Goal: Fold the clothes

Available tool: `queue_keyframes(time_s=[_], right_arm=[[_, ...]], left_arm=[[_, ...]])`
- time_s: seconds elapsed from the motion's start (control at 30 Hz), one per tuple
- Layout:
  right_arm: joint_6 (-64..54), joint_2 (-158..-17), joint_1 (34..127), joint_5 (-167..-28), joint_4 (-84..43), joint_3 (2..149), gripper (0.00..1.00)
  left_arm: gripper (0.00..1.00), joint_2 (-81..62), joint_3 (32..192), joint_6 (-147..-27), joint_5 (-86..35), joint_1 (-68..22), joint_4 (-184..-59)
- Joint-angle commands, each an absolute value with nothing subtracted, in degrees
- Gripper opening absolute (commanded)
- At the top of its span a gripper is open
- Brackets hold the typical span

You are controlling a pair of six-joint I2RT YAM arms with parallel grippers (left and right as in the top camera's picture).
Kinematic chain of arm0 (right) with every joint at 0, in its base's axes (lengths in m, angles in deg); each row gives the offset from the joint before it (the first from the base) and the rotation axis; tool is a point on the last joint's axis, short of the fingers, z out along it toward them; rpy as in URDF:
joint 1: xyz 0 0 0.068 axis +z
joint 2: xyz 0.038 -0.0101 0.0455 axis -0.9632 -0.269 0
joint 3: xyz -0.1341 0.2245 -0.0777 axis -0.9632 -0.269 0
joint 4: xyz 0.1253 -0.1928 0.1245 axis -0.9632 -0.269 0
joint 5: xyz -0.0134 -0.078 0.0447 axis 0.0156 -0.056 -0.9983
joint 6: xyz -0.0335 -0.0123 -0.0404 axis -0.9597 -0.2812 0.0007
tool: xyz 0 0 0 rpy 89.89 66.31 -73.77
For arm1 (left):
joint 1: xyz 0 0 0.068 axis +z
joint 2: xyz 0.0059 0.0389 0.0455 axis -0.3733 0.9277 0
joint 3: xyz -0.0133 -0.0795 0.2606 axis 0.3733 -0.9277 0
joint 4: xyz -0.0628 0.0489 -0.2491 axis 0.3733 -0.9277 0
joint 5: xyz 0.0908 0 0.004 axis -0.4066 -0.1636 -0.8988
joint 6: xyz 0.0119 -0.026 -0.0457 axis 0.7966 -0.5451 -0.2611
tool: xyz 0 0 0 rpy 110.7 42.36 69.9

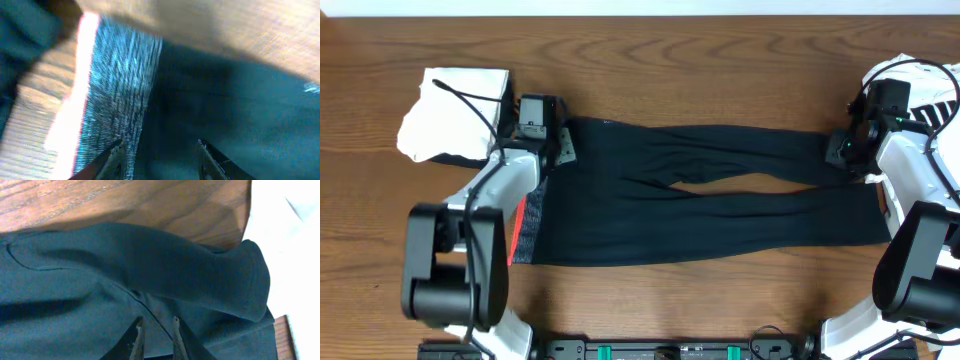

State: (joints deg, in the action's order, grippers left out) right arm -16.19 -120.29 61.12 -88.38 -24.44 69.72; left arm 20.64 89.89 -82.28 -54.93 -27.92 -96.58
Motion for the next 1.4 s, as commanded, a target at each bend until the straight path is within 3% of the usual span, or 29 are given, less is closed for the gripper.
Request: queue_keyframes(time_s=[0.0,0.17,0.27,0.73,1.1,1.37], right_arm=[[-16.19,-121.29,60.70,-88.71,-24.59,69.80,0.16],[-16.19,-121.31,60.62,-88.84,-25.53,69.67,0.11],[-16.24,-121.31,60.49,-88.87,-25.51,69.06,0.02],[-16.39,-124.92,60.42,-88.54,-20.09,68.56,0.01],[-17.42,-129.66,58.98,-86.57,-6.89,68.60,0.04],[-17.42,-129.64,58.06,-86.44,0.26,68.60,0.17]], left_arm=[[0.47,16.29,90.02,-81.95,-54.93,-27.46,-96.64],[0.47,13.49,90.02,-81.95,-54.95,-27.46,-96.84],[0.47,13.32,90.02,-81.97,-54.93,-27.46,-97.67],[0.47,13.34,90.02,-81.97,-54.97,-27.46,-100.99],[0.47,13.34,90.02,-81.95,-54.99,-27.46,-101.80],[0.47,13.32,90.02,-81.93,-54.99,-27.44,-102.70]])
